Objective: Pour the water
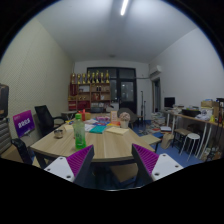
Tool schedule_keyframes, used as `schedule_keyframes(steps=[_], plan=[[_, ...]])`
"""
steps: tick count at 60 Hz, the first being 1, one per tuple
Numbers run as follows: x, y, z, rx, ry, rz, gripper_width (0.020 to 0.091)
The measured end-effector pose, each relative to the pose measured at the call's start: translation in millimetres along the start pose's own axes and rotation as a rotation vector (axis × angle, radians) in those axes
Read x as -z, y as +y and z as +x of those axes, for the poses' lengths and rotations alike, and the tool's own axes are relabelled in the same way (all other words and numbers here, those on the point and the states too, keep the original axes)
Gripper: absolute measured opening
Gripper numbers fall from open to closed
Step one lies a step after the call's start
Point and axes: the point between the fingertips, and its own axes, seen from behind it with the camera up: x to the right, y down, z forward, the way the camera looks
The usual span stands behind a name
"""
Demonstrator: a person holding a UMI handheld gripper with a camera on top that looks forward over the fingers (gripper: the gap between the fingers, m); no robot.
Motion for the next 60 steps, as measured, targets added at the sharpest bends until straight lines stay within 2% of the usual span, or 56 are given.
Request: schedule_keyframes(steps=[10,11,13,18,19,24,26,34,39,53,60], plan=[[10.1,-18.4,-12.9,0.034,0.034,-0.008,0.083],[-0.4,-7.5,1.5,0.039,0.031,-0.003,0.0827],[4.0,-17.1,-23.5,0.049,0.041,-0.005,0.0829],[-4.3,-6.7,-32.2,0.072,0.029,0.009,0.0829],[-8.9,-15.8,-35.6,0.077,0.025,0.006,0.083],[-20.7,0.3,-57.9,0.084,-0.006,0.014,0.083],[-37.3,-6.6,-67.6,0.086,-0.025,0.01,0.0832],[-80.5,12.4,-110.6,0.056,-0.091,0.02,0.083],[-119.3,25.5,-138.8,0.044,-0.136,-0.001,0.0828],[-207.5,22.4,-201.0,0.068,-0.118,0.013,0.0825],[-239.3,27.1,-213.7,0.085,-0.054,0.003,0.083]])
